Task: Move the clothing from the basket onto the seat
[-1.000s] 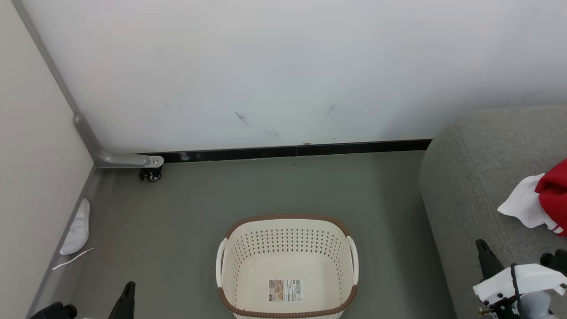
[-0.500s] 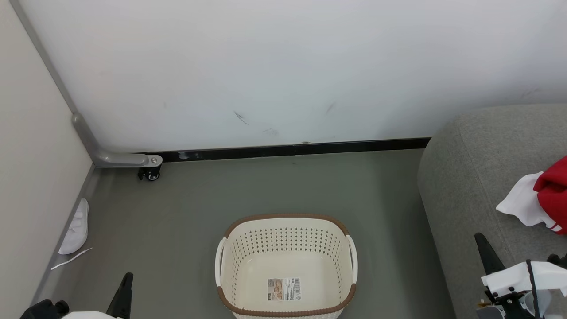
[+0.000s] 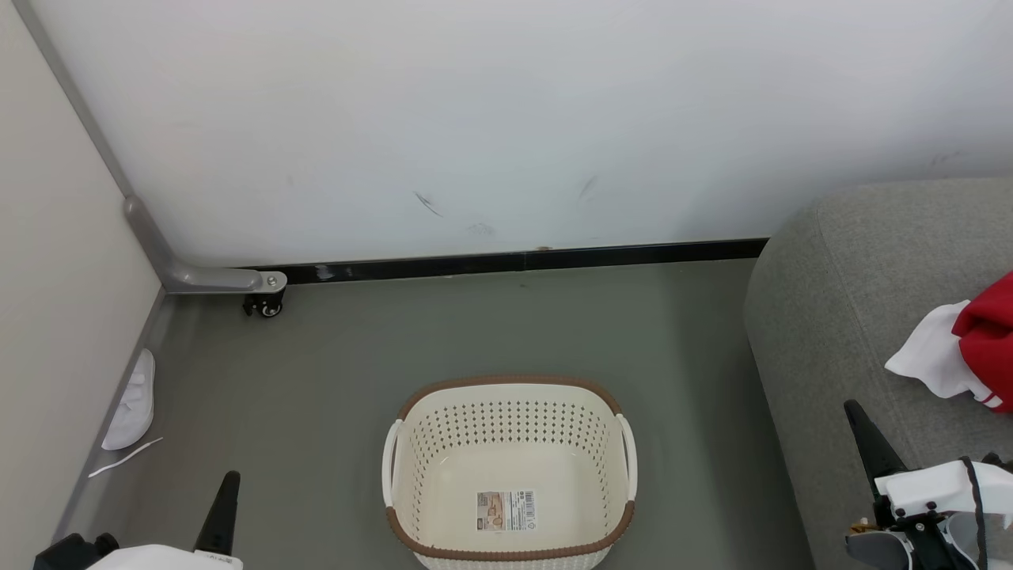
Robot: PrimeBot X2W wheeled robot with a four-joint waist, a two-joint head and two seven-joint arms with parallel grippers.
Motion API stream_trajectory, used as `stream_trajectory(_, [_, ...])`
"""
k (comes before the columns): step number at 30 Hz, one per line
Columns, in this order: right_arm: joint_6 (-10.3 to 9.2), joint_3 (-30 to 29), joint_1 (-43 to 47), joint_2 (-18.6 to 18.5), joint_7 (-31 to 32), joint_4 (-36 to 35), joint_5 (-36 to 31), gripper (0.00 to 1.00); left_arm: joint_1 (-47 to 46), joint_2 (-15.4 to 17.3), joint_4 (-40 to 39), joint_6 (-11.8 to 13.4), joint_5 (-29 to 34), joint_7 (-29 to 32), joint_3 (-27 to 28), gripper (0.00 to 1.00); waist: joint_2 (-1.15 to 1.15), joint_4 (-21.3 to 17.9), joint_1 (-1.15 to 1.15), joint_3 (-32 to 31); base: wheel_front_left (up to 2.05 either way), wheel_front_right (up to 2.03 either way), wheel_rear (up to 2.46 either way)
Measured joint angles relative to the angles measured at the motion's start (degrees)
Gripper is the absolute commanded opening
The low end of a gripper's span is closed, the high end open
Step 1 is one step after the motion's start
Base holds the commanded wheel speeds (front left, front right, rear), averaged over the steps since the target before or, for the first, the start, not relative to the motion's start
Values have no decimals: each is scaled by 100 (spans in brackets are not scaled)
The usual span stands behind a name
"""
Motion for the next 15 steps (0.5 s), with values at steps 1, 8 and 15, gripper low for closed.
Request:
stream_trajectory(1, [0, 5, 0, 0, 4, -13, 90, 0, -24, -13, 1, -5, -42, 15, 33, 0, 0, -2, -1, 6, 0, 0, 0])
stream_trajectory(8, [0, 55, 2, -5, 91, -159, 766, 0, -42, -138, 22, -140, -374, 122, 241, 0, 0, -12, -4, 43, 0, 0, 0])
stream_trajectory(15, [0, 141, 5, -10, 156, -240, 1444, 0, -105, -238, 56, -281, -710, 271, 438, 0, 0, -23, -6, 72, 0, 0, 0])
